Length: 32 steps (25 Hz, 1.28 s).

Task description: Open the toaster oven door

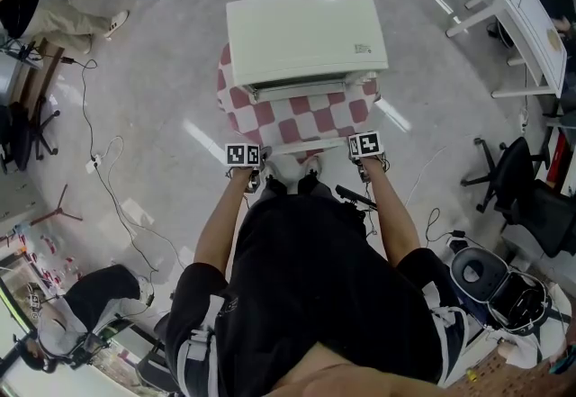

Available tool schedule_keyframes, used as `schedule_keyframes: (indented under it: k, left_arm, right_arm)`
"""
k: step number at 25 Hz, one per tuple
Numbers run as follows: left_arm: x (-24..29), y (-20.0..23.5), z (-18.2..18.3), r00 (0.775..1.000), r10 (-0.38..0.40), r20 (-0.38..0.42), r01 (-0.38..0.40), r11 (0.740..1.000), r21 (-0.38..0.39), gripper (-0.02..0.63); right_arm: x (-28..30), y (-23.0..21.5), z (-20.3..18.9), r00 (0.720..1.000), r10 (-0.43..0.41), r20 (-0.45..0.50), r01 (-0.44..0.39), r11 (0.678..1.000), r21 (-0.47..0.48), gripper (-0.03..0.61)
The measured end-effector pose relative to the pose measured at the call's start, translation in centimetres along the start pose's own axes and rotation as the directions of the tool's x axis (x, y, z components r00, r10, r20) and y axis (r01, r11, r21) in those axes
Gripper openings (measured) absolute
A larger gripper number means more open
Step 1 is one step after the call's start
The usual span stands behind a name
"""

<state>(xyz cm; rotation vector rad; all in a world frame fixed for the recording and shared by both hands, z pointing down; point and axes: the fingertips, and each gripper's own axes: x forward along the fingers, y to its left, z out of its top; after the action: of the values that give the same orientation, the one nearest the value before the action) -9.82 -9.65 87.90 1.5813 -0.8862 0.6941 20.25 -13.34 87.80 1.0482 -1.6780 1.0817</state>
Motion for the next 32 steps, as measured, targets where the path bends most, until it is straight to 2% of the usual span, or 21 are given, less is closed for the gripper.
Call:
schedule_keyframes:
  k: [2,5,8,10,13,14,16,21,24,27,29,32]
  left_arm:
    - [-0.5,-0.1,0.2,1.000,-0.017,0.012,0.017,1.000,0.001,0.181]
    - [-1.6,0.3,0.6,0.999,-0.019,0.036,0.019,1.000,0.003,0.193]
    - [-4.0,1.1,2.1,0.994,0.027,0.110,-0.029,0.999,0.018,0.210]
    - [-6.3,1.4,4.0,0.975,0.070,0.212,-0.078,0.997,0.028,0.209]
    - [-9.8,0.3,6.9,0.930,0.089,0.357,-0.119,0.991,0.063,0.205]
    - [-10.9,-0.5,7.7,0.912,0.093,0.400,-0.139,0.986,0.088,0.196]
    - [-13.1,-2.7,9.4,0.867,0.094,0.489,-0.188,0.971,0.147,0.136]
    - [-20.5,-10.1,14.6,0.711,-0.001,0.703,-0.263,0.927,0.267,0.011]
    - [-24.8,-14.8,16.4,0.619,-0.093,0.780,-0.260,0.913,0.315,0.009]
    - [-28.7,-18.7,16.7,0.520,-0.173,0.837,-0.305,0.877,0.371,0.009]
    - [-30.6,-20.1,16.2,0.475,-0.206,0.855,-0.346,0.850,0.397,0.009]
    - [-31.6,-21.0,14.8,0.446,-0.228,0.866,-0.370,0.834,0.410,0.009]
  right_arm:
    - [-0.2,0.0,0.1,1.000,-0.005,0.004,0.005,1.000,0.009,0.154]
    - [-1.2,0.0,0.8,0.999,-0.011,0.049,0.010,1.000,0.028,0.178]
    - [-3.3,0.2,2.6,0.991,-0.027,0.134,0.023,0.999,0.031,0.181]
    - [-5.1,0.9,4.4,0.975,-0.029,0.219,0.024,0.999,0.024,0.179]
    - [-8.6,2.8,7.5,0.932,-0.026,0.362,0.030,1.000,-0.004,0.136]
    - [-10.0,3.6,8.6,0.912,-0.025,0.409,0.036,0.999,-0.019,0.114]
    - [-13.2,5.0,10.7,0.865,-0.014,0.501,0.044,0.998,-0.048,0.072]
    - [-21.1,9.2,15.4,0.724,0.037,0.688,0.045,0.994,-0.101,0.037]
    - [-24.7,11.5,16.8,0.654,0.066,0.754,0.044,0.991,-0.125,0.032]
    - [-27.6,13.6,16.9,0.585,0.068,0.808,0.082,0.986,-0.143,0.032]
    - [-28.9,15.0,16.6,0.545,0.058,0.836,0.106,0.985,-0.138,0.032]
    - [-29.9,16.3,15.6,0.509,0.043,0.860,0.107,0.988,-0.113,0.031]
